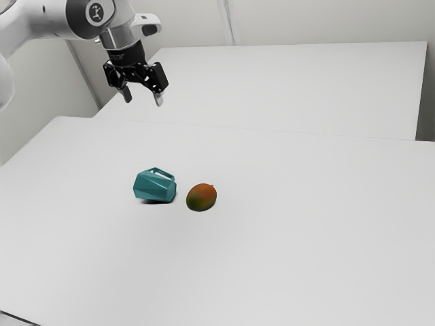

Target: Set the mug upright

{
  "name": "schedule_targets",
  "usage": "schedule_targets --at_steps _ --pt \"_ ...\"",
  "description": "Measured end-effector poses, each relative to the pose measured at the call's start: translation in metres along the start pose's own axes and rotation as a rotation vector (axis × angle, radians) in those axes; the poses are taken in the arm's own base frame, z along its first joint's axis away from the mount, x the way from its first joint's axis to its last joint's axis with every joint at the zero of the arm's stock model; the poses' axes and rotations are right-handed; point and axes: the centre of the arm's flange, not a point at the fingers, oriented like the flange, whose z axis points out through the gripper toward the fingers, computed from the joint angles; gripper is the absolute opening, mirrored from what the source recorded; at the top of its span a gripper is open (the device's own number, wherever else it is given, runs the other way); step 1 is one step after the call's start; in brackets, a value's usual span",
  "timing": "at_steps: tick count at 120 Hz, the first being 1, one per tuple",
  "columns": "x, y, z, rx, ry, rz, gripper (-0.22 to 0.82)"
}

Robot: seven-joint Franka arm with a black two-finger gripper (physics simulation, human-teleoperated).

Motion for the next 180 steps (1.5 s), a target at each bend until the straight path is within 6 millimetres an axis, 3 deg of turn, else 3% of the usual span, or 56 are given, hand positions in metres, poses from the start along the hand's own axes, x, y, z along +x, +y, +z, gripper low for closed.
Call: schedule_targets --at_steps 38,60,93,134,160,180 --pt "-0.008 -0.007 0.000 -0.003 -0.006 -0.019 0.60" --pt "-0.021 -0.037 0.020 -0.065 -0.052 -0.094 0.60" --pt "-0.021 -0.097 0.093 -0.174 -0.163 -0.211 0.60" --pt "-0.003 -0.169 0.147 -0.384 -0.095 -0.104 0.60" --pt "-0.005 -0.220 0.191 -0.504 -0.058 -0.061 0.60" --pt "0.003 -0.244 0.227 -0.586 -0.031 -0.033 0.60"
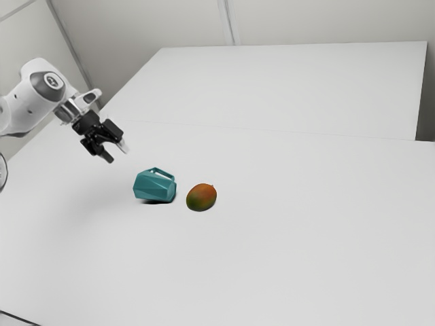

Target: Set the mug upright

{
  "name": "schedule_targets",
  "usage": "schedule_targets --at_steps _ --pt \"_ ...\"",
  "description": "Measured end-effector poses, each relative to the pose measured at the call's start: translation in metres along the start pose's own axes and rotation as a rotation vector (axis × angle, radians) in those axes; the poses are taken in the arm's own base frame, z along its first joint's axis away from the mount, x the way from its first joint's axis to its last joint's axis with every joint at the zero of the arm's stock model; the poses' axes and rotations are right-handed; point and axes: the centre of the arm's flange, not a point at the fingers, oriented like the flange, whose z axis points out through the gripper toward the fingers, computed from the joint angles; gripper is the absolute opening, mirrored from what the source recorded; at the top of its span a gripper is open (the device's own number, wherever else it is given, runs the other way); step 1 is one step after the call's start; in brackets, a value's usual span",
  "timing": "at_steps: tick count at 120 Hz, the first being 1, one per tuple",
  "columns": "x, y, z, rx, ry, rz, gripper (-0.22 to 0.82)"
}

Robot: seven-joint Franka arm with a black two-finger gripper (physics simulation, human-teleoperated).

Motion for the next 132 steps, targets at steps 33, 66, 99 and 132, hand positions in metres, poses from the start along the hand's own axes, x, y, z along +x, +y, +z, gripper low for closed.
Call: schedule_targets --at_steps 33,66,99,132 --pt "0.005 -0.033 0.037 -0.092 -0.006 0.024 0.60" --pt "0.012 -0.048 0.073 -0.191 -0.005 0.029 0.60" --pt "0.013 -0.051 0.098 -0.316 -0.017 0.029 0.60" --pt "0.005 -0.058 0.112 -0.414 -0.037 0.020 0.43"
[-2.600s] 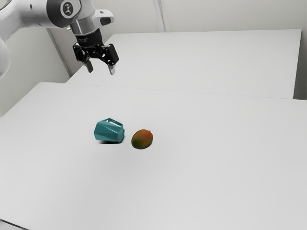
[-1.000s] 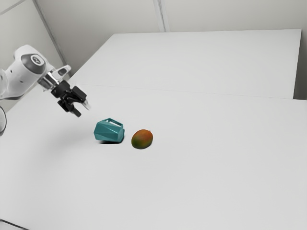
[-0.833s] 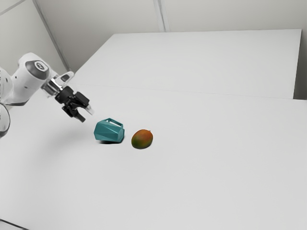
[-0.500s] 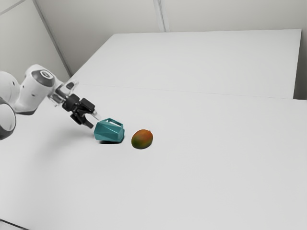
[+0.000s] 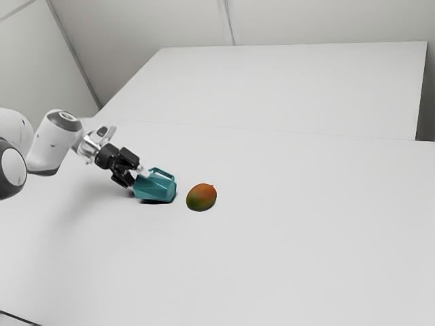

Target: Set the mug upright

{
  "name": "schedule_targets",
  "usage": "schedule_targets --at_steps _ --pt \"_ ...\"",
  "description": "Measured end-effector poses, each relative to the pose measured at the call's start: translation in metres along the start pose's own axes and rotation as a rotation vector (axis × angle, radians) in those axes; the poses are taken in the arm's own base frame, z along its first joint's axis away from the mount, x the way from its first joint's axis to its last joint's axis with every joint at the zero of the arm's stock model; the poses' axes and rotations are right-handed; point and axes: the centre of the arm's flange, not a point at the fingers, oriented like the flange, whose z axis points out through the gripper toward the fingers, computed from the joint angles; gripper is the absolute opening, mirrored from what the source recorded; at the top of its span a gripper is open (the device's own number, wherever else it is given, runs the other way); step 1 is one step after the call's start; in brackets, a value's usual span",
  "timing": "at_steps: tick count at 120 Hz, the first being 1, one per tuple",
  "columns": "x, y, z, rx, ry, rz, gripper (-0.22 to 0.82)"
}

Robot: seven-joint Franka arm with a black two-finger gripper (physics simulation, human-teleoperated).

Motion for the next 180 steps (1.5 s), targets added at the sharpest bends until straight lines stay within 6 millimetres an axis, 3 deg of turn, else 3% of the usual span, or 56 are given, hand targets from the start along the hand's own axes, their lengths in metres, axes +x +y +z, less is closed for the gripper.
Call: schedule_targets --at_steps 27,52,99,108,123,137,162,180 --pt "-0.001 0.002 -0.001 -0.014 -0.005 0.014 0.13" --pt "-0.001 0.006 -0.003 -0.017 -0.009 0.032 -0.05" --pt "0.002 0.018 -0.007 0.012 -0.008 0.084 -0.17" --pt "0.002 0.033 -0.015 0.054 -0.009 0.114 -0.17" --pt "0.004 0.082 -0.016 0.205 -0.059 0.205 -0.18" --pt "0.004 0.103 -0.012 0.360 -0.125 0.249 -0.18" --pt "-0.011 0.151 0.020 0.650 -0.227 0.312 -0.18" --pt "-0.018 0.172 0.047 0.762 -0.221 0.317 -0.18"
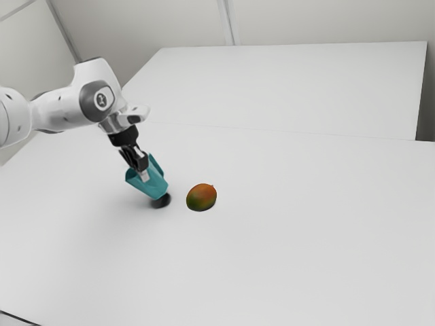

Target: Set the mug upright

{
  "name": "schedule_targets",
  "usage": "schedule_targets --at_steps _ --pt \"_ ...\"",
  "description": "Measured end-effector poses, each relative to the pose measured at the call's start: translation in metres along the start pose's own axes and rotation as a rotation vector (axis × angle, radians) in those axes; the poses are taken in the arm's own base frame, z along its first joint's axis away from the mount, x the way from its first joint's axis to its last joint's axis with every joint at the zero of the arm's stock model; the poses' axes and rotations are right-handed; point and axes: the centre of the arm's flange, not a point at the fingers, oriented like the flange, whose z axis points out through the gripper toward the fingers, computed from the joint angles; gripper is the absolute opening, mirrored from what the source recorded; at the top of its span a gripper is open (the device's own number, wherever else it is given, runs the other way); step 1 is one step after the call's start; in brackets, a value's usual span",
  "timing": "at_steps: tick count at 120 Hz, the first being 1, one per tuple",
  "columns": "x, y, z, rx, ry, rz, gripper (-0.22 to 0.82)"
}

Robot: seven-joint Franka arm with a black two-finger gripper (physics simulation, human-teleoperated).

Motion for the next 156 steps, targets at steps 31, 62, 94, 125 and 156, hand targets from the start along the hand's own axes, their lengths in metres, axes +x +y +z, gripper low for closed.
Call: schedule_targets --at_steps 31,62,94,125,156 --pt "0.005 0.030 0.015 0.133 -0.008 -0.048 -0.18" --pt "0.010 0.041 0.019 0.173 -0.012 -0.114 -0.18" --pt "0.009 0.045 0.030 0.154 -0.060 -0.184 -0.18" --pt "0.017 0.053 0.043 0.140 -0.090 -0.210 -0.18" --pt "0.017 0.054 0.044 0.139 -0.089 -0.238 0.03"
